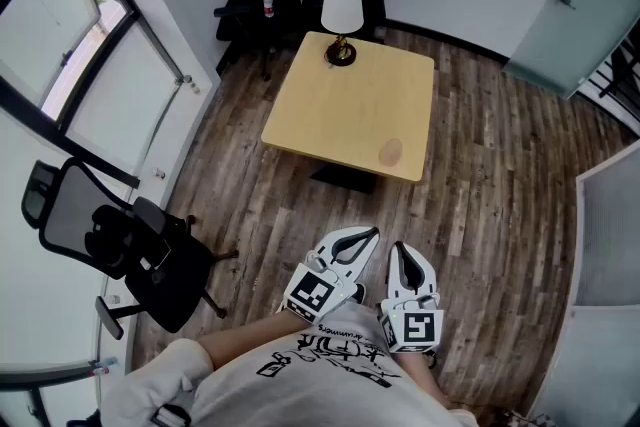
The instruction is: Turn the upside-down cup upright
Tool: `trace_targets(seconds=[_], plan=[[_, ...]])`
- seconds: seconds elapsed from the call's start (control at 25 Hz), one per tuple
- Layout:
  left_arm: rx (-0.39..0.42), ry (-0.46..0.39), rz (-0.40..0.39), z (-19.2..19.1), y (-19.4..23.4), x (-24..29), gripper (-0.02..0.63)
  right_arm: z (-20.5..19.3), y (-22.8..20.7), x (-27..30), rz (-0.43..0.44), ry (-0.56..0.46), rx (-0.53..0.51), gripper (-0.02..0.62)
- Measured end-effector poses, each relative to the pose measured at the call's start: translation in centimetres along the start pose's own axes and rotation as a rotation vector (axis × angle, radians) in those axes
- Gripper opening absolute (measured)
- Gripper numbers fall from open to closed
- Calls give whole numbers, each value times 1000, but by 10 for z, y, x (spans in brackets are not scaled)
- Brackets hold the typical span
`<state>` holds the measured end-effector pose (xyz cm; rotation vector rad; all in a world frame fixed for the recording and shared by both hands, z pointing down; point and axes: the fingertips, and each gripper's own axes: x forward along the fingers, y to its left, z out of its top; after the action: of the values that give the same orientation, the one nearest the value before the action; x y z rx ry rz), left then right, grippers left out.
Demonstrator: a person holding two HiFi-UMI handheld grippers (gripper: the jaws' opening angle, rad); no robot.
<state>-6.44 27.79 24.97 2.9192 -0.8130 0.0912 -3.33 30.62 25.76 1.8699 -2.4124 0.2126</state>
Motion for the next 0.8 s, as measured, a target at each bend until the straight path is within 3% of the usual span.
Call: trace_targets(seconds=[0.8], plan=[[4, 0, 50, -7, -36, 47, 11, -8, -59, -27, 36, -31, 46, 25]])
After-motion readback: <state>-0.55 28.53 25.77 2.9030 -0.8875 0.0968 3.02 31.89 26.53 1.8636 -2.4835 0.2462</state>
